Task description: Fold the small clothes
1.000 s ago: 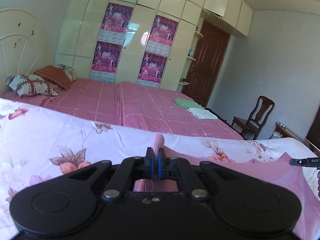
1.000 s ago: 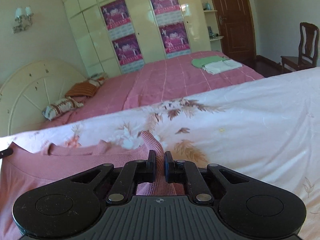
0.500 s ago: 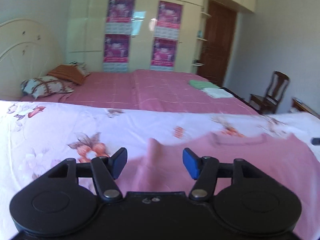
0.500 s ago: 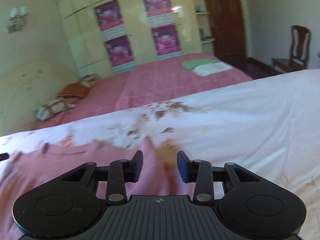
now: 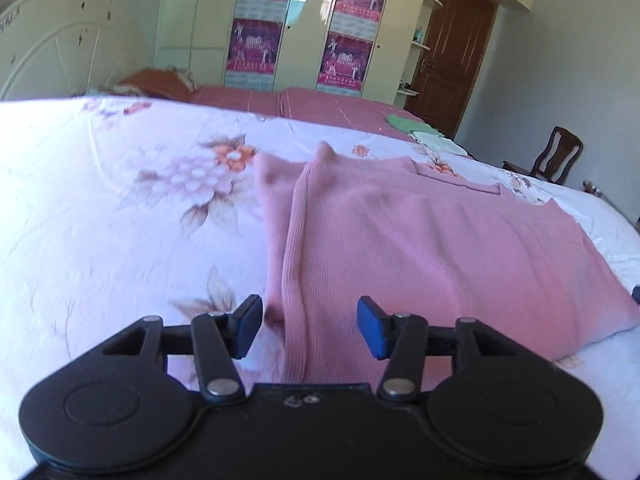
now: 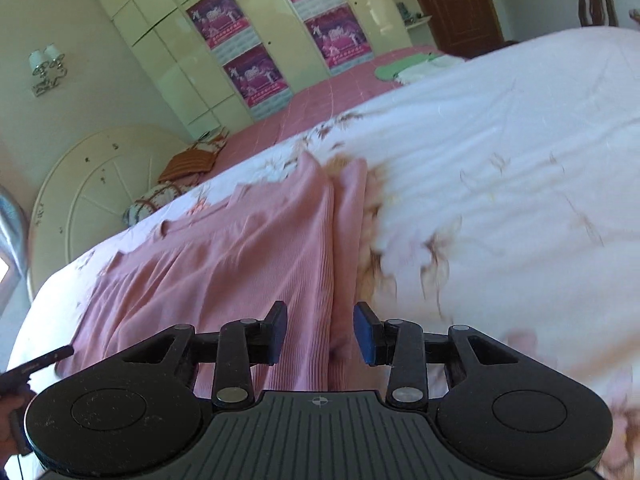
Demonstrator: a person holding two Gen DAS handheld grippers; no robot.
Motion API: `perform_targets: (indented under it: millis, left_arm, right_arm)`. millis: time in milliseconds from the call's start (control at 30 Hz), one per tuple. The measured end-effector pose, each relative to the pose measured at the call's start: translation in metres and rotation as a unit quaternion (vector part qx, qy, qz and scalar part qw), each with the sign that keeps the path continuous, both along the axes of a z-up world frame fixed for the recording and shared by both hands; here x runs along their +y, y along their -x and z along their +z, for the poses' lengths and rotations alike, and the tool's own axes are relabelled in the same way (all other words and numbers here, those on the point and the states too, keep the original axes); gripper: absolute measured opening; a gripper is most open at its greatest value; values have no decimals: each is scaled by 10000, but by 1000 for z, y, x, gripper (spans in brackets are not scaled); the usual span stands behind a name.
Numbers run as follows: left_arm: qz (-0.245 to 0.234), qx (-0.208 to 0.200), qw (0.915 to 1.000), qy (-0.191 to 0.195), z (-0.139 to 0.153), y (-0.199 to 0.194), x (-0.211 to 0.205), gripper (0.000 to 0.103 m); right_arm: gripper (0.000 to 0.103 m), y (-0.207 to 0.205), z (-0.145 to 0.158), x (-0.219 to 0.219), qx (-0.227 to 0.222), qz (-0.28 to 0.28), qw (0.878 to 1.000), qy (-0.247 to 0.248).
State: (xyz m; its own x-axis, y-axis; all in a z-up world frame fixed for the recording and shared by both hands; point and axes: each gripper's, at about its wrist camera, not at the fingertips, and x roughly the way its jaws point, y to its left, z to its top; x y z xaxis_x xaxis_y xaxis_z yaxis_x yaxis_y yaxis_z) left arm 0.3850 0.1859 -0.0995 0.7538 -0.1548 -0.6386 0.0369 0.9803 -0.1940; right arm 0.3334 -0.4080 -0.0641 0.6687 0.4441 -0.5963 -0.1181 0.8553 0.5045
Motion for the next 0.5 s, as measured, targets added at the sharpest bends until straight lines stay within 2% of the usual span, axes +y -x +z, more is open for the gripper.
perform_targets:
  millis: [100, 133, 200, 233, 300, 367, 400, 433, 500]
  left_arm:
    - [-58, 224, 9997, 94, -7, -3, 1, 47]
    - [-105, 231, 9996, 111, -8, -4, -1, 45]
    - [-211, 267, 9993, 139, -9, -7, -3, 20]
    - [-224, 258, 9991, 245, -9, -8, -1, 13]
    - [-192, 146, 9995, 178, -4, -6, -1, 12]
    - [-253, -3, 9997, 33, 3, -1, -1, 11]
    - [-292, 43, 9994, -161, 2, -1, -3, 11]
    - [-322, 154, 9987, -358, -4, -3, -6, 12]
    - [-351, 173, 9979, -524, -9, -3, -8, 21]
  right_arm:
    - [36, 12, -2, 5, 76, 193, 9997, -85]
    - [27, 13, -3, 7, 97, 271, 9995, -111]
    - [19, 14, -6, 16, 210, 396, 9990, -19]
    - [5, 14, -5, 20, 244, 493, 9985, 39]
    - [5, 20, -1, 30, 94, 785, 9964, 319]
    - [4, 28, 9, 27, -93, 768, 9960, 455]
    - [3, 32, 13, 22, -129, 688, 9960, 558]
    - [3, 34, 12, 16, -68, 637, 9957, 671]
    - [4, 31, 0, 11, 251, 651, 9940, 839]
